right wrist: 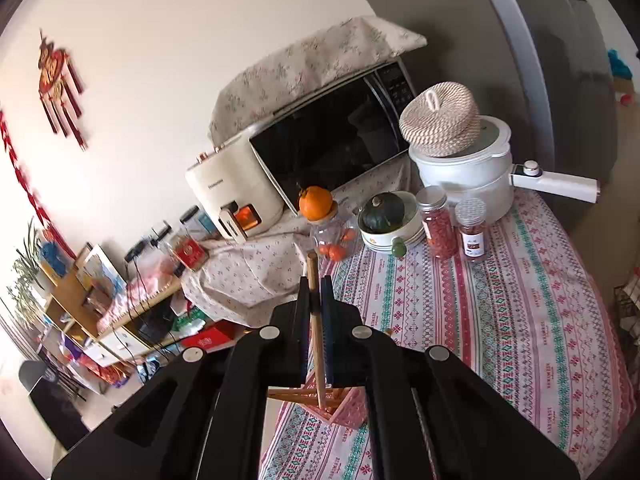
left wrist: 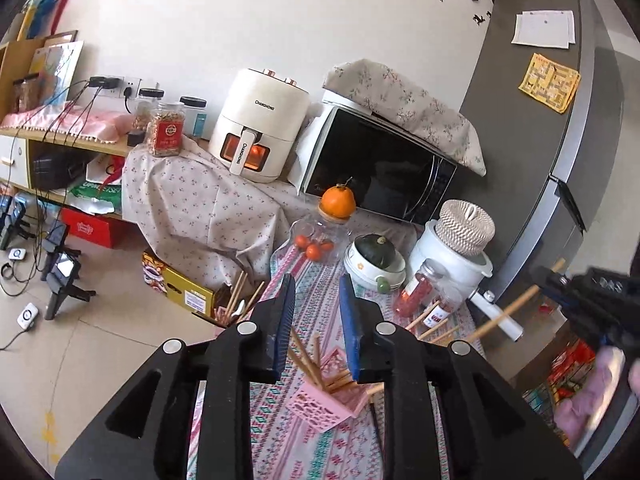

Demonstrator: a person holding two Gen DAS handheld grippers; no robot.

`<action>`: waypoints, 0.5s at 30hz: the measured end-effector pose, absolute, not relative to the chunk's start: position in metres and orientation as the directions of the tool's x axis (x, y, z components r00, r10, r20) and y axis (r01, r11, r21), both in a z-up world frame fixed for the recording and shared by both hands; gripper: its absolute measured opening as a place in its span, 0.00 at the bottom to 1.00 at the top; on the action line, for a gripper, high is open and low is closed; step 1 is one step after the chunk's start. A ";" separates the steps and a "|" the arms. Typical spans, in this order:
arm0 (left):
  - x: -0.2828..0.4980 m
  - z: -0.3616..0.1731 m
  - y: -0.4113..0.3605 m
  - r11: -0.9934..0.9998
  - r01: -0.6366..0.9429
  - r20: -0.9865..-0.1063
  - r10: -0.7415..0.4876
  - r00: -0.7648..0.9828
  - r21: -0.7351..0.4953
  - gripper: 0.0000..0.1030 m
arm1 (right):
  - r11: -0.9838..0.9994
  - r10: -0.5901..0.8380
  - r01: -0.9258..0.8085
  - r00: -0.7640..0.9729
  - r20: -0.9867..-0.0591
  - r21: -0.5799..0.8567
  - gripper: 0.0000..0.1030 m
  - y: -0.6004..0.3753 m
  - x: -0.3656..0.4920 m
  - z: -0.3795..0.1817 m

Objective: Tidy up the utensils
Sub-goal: 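Insert both chopsticks into the pink holder and open both tools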

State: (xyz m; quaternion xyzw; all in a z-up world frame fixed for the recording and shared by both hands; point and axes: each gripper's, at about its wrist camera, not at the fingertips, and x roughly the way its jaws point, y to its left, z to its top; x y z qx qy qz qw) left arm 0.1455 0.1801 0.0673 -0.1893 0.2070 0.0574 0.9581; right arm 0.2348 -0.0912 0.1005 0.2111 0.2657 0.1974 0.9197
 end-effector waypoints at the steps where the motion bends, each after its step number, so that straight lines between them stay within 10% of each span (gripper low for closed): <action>1: 0.146 0.066 0.181 0.922 -0.186 -0.420 0.028 0.907 -0.340 0.20 | 0.841 0.468 -0.249 0.780 -0.415 0.480 0.05 -0.083 0.239 0.098; 15: 0.148 0.060 0.175 0.918 -0.157 -0.448 -0.024 0.894 -0.363 0.22 | 0.888 0.440 -0.282 0.754 -0.488 0.364 0.10 -0.042 0.238 0.065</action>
